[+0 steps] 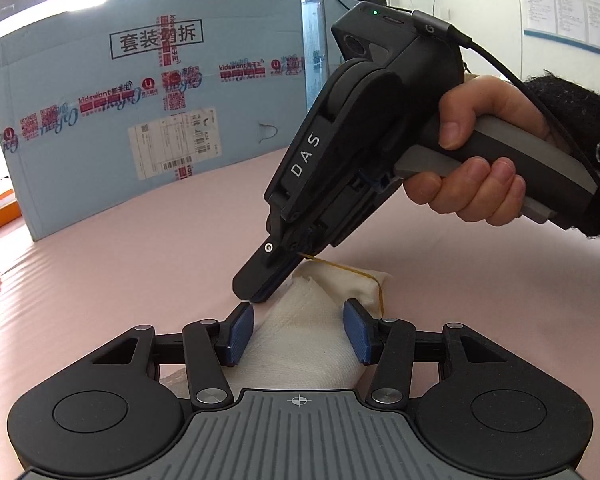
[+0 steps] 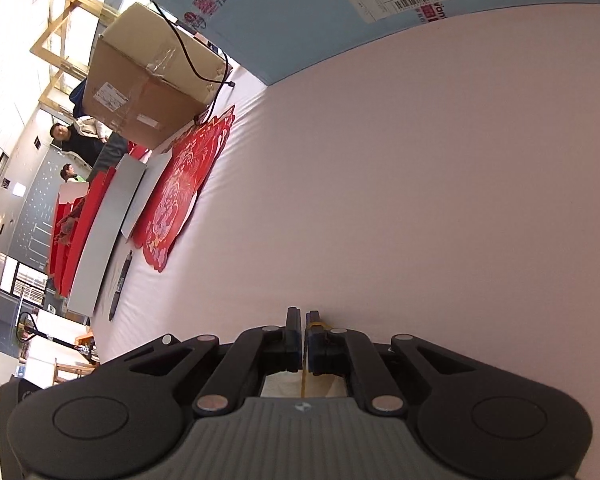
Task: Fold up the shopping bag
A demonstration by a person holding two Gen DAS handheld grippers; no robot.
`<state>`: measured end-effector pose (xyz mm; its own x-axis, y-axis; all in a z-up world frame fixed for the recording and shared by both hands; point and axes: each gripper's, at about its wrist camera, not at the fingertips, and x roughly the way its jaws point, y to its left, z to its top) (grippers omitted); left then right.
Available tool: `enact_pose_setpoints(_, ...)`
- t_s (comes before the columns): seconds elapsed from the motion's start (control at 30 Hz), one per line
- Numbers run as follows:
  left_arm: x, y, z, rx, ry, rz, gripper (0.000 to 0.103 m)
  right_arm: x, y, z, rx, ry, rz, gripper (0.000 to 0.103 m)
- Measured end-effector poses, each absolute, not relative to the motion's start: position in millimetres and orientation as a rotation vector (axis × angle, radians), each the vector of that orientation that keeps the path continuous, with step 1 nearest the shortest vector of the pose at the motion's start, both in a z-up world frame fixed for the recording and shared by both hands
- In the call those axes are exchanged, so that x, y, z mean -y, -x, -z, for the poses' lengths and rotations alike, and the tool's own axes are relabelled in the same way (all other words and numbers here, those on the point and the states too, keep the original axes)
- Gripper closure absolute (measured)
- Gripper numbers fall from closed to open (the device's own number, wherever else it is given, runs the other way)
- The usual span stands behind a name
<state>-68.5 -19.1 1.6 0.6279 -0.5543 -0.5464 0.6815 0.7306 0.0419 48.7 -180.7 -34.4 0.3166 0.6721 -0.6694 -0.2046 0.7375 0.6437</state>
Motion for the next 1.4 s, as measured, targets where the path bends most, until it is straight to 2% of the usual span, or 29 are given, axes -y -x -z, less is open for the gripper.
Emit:
enact_pose_setpoints(0.13, 12, 60, -3, -0.575, -0.184, 0.773, 0.056, 199, -51, 37, -1.147, -0.514, -0.632, 0.1)
enact_pose_setpoints(0.33, 11, 61, -4, -0.594, -0.148, 0.868, 0.06, 206, -50, 25, -1.208, -0.399, -0.688, 0.098)
enact_pose_setpoints(0.83, 37, 90, -6, -0.483, -0.364, 0.885, 0.063, 163, -68, 11, -1.273, -0.12, -0.763, 0.098)
enact_pose_setpoints(1.03, 56, 120, 6, -0.326, -0.599, 0.825, 0.064, 125, -44, 6, -1.276, 0.016, -0.902, 0.092)
enact_pose_setpoints(1.1, 62, 130, 11, -0.278, -0.669, 0.795, 0.065, 115, -39, 3, -1.282, 0.058, -0.898, 0.084)
enact_pose_setpoints(1.17, 62, 130, 12, -0.272, -0.677, 0.793, 0.067, 102, -28, -5, -1.28, 0.148, -0.856, 0.078)
enact_pose_setpoints(1.37, 53, 123, 12, -0.305, -0.624, 0.816, 0.066, 92, -5, -39, -1.271, 0.333, -0.654, 0.077)
enact_pose_setpoints(1.4, 50, 120, 11, -0.317, -0.606, 0.82, 0.065, 94, -2, -46, -1.254, 0.344, -0.647, 0.072)
